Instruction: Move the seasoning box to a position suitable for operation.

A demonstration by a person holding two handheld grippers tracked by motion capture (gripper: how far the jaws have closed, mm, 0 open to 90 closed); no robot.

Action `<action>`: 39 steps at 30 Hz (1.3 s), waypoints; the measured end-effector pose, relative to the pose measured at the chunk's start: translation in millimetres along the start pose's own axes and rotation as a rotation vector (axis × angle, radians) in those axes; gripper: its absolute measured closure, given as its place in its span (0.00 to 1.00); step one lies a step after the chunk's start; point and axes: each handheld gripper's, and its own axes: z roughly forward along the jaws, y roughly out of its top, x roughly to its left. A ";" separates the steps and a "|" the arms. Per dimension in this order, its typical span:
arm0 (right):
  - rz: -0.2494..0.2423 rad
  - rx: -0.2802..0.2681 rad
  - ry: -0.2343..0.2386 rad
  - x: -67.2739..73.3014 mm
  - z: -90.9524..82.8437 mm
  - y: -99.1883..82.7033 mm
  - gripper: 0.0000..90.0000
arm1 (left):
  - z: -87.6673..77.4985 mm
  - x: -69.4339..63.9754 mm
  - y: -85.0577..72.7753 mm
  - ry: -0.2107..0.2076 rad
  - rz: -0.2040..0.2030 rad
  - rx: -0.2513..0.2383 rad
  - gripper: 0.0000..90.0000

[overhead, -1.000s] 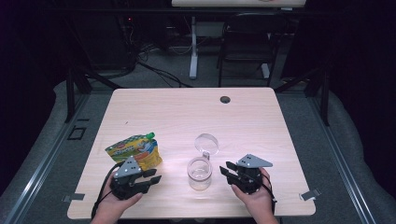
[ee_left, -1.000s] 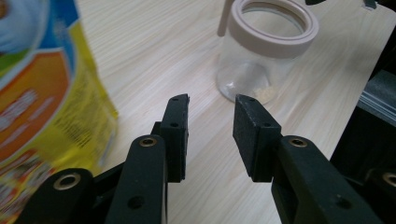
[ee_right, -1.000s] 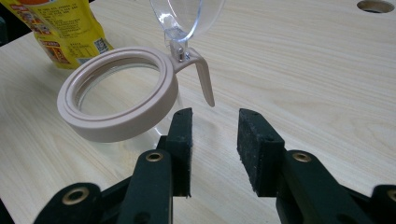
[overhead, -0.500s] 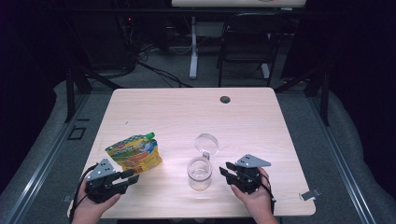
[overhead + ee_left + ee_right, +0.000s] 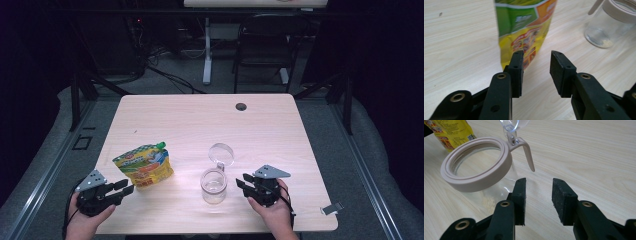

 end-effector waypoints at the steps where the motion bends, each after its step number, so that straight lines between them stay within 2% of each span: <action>1: 0.003 -0.003 -0.002 0.1 0.1 -0.2 0.72 | -0.1 1.3 -0.4 0.005 0.001 0.005 0.71; 5: 0.004 -0.004 0.000 -0.5 -0.1 -0.2 0.71 | 1.7 9.3 -2.5 0.040 -0.024 0.007 0.64; 8: 0.005 -0.005 0.002 -0.4 0.3 -0.4 0.71 | 6.5 15.5 -1.6 0.043 -0.041 0.008 0.63; 12: 0.000 -0.004 0.004 0.1 0.7 -0.2 0.71 | 13.8 18.3 3.4 0.035 -0.030 0.014 0.61; 15: -0.001 0.002 0.001 -0.2 1.2 -0.6 0.71 | 18.3 19.7 7.4 0.001 -0.057 0.000 0.61; 17: 0.001 0.003 0.000 -0.5 1.5 -0.9 0.71 | 19.8 20.0 9.5 0.003 -0.055 0.001 0.62; 29: 0.008 0.008 0.004 -2.4 3.0 -2.1 0.71 | 20.5 18.4 11.4 -0.013 -0.058 0.005 0.74; 35: 0.011 0.015 0.001 -4.3 3.4 -2.7 0.71 | 19.9 14.0 13.5 -0.033 -0.044 0.013 0.84; 39: 0.017 0.014 0.002 -5.1 3.8 -3.1 0.71 | 19.8 9.4 14.9 -0.042 -0.029 0.024 0.86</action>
